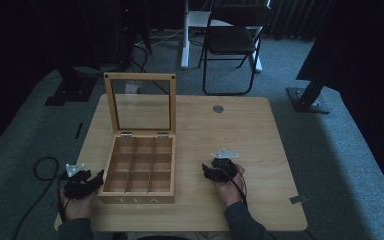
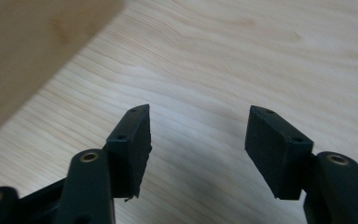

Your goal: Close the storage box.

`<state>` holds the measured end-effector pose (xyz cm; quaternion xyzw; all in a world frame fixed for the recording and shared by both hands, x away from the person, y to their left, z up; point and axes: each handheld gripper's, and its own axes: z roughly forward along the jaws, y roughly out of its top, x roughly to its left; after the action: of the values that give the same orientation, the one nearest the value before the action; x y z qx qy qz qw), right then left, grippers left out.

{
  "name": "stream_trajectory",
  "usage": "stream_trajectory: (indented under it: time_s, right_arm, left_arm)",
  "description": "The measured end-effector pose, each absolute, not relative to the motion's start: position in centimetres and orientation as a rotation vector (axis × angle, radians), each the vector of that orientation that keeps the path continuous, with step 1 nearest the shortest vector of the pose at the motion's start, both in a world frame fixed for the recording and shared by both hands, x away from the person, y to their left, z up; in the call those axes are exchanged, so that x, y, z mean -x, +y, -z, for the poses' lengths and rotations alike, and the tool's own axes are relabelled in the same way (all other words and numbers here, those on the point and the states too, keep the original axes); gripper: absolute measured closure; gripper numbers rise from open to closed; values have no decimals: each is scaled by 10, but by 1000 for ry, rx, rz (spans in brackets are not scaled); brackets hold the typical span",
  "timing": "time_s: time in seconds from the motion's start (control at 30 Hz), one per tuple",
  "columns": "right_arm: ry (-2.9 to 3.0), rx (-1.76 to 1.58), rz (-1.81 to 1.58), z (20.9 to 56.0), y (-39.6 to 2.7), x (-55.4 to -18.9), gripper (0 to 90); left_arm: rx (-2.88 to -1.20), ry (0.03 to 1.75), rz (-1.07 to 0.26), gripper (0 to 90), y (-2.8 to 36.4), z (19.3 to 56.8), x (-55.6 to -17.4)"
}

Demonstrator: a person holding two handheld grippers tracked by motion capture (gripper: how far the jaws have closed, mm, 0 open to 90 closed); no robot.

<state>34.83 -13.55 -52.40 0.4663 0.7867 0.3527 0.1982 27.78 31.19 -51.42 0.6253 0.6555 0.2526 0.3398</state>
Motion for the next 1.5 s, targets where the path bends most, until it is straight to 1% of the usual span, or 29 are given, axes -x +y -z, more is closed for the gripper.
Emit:
stream_trajectory:
  time_s: [0.37, 0.8, 1.1, 1.5]
  right_arm:
    - [2219, -1236, -1074, 500, -120, -358, 424]
    - [2232, -1167, -1062, 474, -108, -371, 455]
    - [2232, -1119, -1090, 457, -98, -382, 444]
    - [2238, -1079, -1119, 441, -85, -402, 452]
  left_arm:
    - [-1629, 1711, -659, 457, 312, 514, -278]
    - [-1639, 1712, -662, 471, 312, 514, -278]
    - [-1642, 1713, -664, 475, 312, 514, -277]
    - [-1641, 1712, -663, 476, 311, 515, -277]
